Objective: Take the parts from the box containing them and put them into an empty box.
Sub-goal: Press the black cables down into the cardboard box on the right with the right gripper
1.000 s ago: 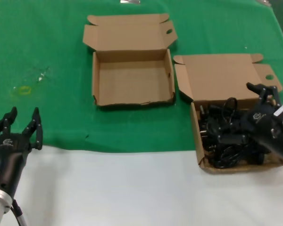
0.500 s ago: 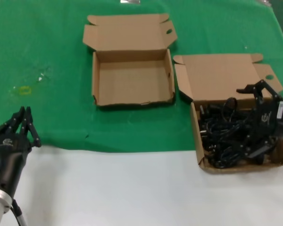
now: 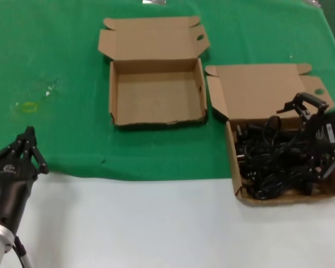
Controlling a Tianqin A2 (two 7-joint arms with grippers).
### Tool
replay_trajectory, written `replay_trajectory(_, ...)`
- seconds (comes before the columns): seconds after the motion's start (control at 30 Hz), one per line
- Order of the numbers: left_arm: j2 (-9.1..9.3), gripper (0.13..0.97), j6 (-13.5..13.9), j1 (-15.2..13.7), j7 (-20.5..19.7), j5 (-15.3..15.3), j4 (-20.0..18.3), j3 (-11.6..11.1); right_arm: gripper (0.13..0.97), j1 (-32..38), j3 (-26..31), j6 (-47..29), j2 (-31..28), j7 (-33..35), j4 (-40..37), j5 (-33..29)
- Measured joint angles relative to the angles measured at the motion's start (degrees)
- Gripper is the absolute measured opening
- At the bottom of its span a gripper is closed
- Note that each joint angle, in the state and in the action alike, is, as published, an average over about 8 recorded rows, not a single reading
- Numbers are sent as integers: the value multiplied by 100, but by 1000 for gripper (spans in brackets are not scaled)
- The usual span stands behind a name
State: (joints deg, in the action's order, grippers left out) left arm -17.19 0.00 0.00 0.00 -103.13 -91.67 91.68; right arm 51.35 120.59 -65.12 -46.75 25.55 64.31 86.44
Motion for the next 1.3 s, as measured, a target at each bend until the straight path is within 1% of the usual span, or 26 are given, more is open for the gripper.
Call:
replay_trajectory(0.23, 0, 144, 0, 0, 0, 0, 0, 0, 964, 442, 124, -176, 400, 643, -726, -278)
replay_trajectory(0.6, 0, 144, 0, 0, 0, 1, 0, 0, 949, 615, 79, -212, 693, 1141, -1380, -377)
replay_trajectory(0.87, 0, 144, 0, 0, 0, 1, 0, 0, 864, 722, 17, -160, 753, 1233, -1687, -455)
replay_trajectory(0.9, 0, 144, 0, 0, 0, 1, 0, 0, 864, 730, 11, -155, 758, 1237, -1710, -463)
replay_trajectory(1.17, 0, 144, 0, 0, -1, 1, 0, 0, 707, 718, -25, -154, 775, 1231, -1763, -494)
replay_trajectory(1.2, 0, 144, 0, 0, -1, 1, 0, 0, 707, 709, -27, -155, 776, 1218, -1756, -498)
replay_trajectory(1.3, 0, 144, 0, 0, -1, 1, 0, 0, 625, 679, -30, -164, 776, 1162, -1716, -512)
